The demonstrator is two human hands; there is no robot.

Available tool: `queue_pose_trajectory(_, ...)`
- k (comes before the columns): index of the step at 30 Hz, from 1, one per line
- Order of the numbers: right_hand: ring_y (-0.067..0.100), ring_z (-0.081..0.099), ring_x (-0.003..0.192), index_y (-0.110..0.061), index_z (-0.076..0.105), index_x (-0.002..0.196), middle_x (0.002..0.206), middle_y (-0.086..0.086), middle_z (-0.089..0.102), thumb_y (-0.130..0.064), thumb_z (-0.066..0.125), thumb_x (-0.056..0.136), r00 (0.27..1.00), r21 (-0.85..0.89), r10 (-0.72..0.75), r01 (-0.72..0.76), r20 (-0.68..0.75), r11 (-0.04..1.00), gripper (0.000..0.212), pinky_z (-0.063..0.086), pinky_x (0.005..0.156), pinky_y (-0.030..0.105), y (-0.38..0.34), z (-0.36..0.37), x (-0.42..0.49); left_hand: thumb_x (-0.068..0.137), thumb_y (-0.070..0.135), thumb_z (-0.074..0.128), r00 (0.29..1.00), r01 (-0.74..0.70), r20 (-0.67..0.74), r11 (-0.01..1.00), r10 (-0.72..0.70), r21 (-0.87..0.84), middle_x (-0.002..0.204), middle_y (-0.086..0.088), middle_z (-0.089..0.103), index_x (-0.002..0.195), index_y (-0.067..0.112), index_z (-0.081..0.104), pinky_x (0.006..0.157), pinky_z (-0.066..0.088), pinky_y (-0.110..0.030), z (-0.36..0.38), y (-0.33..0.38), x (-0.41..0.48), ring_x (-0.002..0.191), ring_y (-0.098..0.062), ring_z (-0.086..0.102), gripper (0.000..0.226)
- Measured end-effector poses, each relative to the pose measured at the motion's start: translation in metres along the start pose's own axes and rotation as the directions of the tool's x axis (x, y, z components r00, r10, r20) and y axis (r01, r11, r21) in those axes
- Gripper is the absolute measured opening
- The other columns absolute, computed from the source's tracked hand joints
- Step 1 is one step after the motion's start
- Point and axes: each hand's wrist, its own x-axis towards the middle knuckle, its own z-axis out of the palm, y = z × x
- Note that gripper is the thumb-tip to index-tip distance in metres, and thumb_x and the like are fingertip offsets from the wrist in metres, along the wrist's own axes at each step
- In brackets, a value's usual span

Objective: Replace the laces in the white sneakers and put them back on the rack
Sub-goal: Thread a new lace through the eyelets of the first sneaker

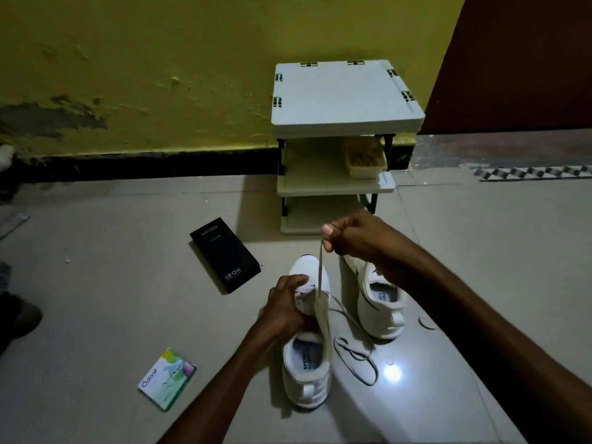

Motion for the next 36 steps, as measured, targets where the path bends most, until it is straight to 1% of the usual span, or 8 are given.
queue_pose_trajectory(4, 0.015, 0.062, 0.082, -0.022, 0.071, 0.067, 0.080, 0.000, 0.068, -0.039, 0.058, 0.095, 0.998, -0.304, 0.067, -0.069, -0.019, 0.950, 0.035, 0.049, 0.080, 0.033, 0.022, 0.005, 0.000, 0.053, 0.032, 0.087, 1.000, -0.023, 0.011, 1.000, 0.023, 0.002, 0.129, 0.009, 0.044, 0.112, 0.042, 0.050, 0.103, 0.042, -0.036, 0.001, 0.002, 0.000, 0.121, -0.020, 0.045, 0.071)
queue_pose_trajectory(7, 0.021, 0.065, 0.089, -0.016, 0.072, 0.096, 0.096, 0.006, 0.069, -0.038, 0.064, 0.090, 0.973, -0.735, 0.199, -0.047, 0.121, 0.677, 0.024, 0.051, 0.077, 0.032, 0.049, 0.018, -0.005, 0.054, 0.034, 0.082, 0.998, -0.043, 0.050, 0.999, 0.043, -0.008, 0.127, 0.008, 0.044, 0.112, 0.039, 0.055, 0.103, 0.043, -0.036, -0.006, 0.002, -0.001, 0.122, -0.019, 0.047, 0.064)
queue_pose_trajectory(14, 0.017, 0.056, 0.066, 0.001, 0.065, 0.102, 0.083, 0.008, 0.059, -0.015, 0.052, 0.098, 0.594, -0.822, 0.615, 0.149, 0.518, 0.549, 0.021, 0.048, 0.064, 0.024, 0.092, 0.061, -0.024, 0.078, 0.001, 0.070, 0.988, -0.017, 0.154, 0.996, 0.031, -0.092, 0.126, 0.002, 0.045, 0.114, 0.024, 0.063, 0.095, 0.044, -0.024, -0.025, 0.008, 0.000, 0.119, -0.013, 0.050, 0.044)
queue_pose_trajectory(19, 0.001, 0.064, 0.064, -0.003, 0.066, 0.117, 0.111, 0.012, 0.067, -0.014, 0.063, 0.092, 0.673, -0.672, 0.557, -0.120, 0.487, 0.731, 0.028, 0.044, 0.051, 0.007, 0.070, 0.031, 0.003, 0.084, 0.001, 0.064, 0.997, -0.014, 0.076, 0.995, 0.022, -0.101, 0.117, 0.002, 0.049, 0.108, 0.022, 0.065, 0.087, 0.038, -0.019, -0.018, 0.012, 0.003, 0.111, -0.012, 0.052, 0.033)
queue_pose_trajectory(23, 0.025, 0.064, 0.075, -0.003, 0.064, 0.074, 0.078, 0.014, 0.067, -0.017, 0.072, 0.083, 0.923, -0.677, 0.326, -0.109, 0.203, 0.728, 0.019, 0.052, 0.069, 0.032, 0.080, 0.039, 0.022, 0.087, 0.004, 0.062, 0.999, 0.007, 0.042, 0.991, -0.001, -0.131, 0.116, -0.001, 0.053, 0.106, 0.022, 0.067, 0.090, 0.045, -0.024, -0.019, 0.013, 0.007, 0.112, -0.013, 0.055, 0.026)
queue_pose_trajectory(25, 0.027, 0.069, 0.083, 0.001, 0.067, 0.087, 0.086, 0.015, 0.071, -0.009, 0.075, 0.076, 0.983, -0.597, 0.182, -0.129, 0.030, 0.792, 0.017, 0.052, 0.067, 0.034, 0.089, 0.046, 0.031, 0.088, 0.005, 0.061, 0.999, 0.024, 0.041, 0.987, -0.018, -0.161, 0.118, -0.003, 0.055, 0.103, 0.024, 0.067, 0.096, 0.049, -0.032, -0.019, 0.014, 0.008, 0.112, -0.015, 0.057, 0.025)
queue_pose_trajectory(30, 0.036, 0.063, 0.106, 0.005, 0.053, 0.124, 0.116, 0.022, 0.064, -0.012, 0.067, 0.085, 0.973, -0.459, 0.230, -0.212, -0.017, 0.863, 0.045, 0.051, 0.088, 0.041, 0.098, 0.055, 0.038, 0.090, 0.012, 0.063, 0.999, 0.039, 0.020, 0.980, -0.036, -0.194, 0.117, -0.003, 0.062, 0.091, 0.035, 0.066, 0.093, 0.053, -0.037, -0.019, 0.016, 0.010, 0.108, -0.015, 0.061, 0.023)
queue_pose_trajectory(36, 0.023, 0.067, 0.091, -0.004, 0.074, 0.100, 0.095, 0.011, 0.072, -0.025, 0.068, 0.088, 0.957, -0.464, 0.289, -0.249, 0.016, 0.850, 0.026, 0.050, 0.072, 0.030, 0.064, 0.028, 0.037, 0.086, 0.013, 0.067, 0.999, -0.007, 0.036, 0.990, 0.013, -0.144, 0.092, 0.007, 0.068, 0.097, 0.029, 0.069, 0.063, 0.045, -0.010, -0.023, 0.022, 0.012, 0.078, -0.003, 0.059, 0.020)
